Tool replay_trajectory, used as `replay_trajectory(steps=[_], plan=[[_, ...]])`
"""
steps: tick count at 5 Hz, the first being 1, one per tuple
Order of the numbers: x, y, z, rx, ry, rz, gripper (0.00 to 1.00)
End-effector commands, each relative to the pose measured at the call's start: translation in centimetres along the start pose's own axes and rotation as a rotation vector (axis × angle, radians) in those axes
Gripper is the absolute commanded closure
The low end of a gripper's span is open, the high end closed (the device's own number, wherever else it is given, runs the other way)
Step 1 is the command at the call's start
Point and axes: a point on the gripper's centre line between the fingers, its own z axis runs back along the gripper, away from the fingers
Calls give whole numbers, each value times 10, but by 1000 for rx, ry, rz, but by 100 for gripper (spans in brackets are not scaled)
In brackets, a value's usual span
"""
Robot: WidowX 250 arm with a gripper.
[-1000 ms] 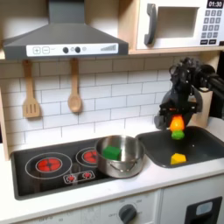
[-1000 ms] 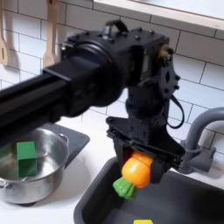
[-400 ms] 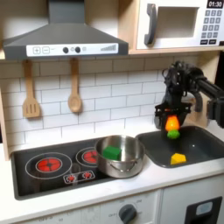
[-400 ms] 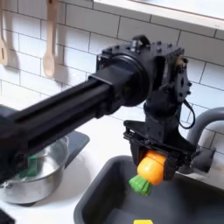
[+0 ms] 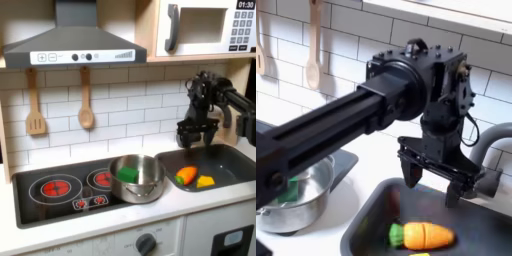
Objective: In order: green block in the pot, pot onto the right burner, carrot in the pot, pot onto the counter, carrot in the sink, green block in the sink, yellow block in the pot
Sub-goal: 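Take the carrot out of the pot and put it in the sink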
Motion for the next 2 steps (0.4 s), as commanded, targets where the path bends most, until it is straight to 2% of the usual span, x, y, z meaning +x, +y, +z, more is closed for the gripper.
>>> replay_trajectory(steps=[1,2], plan=[[-12,28,21,48,-6,109,0],[-18,56,36,61,-40,178,0]])
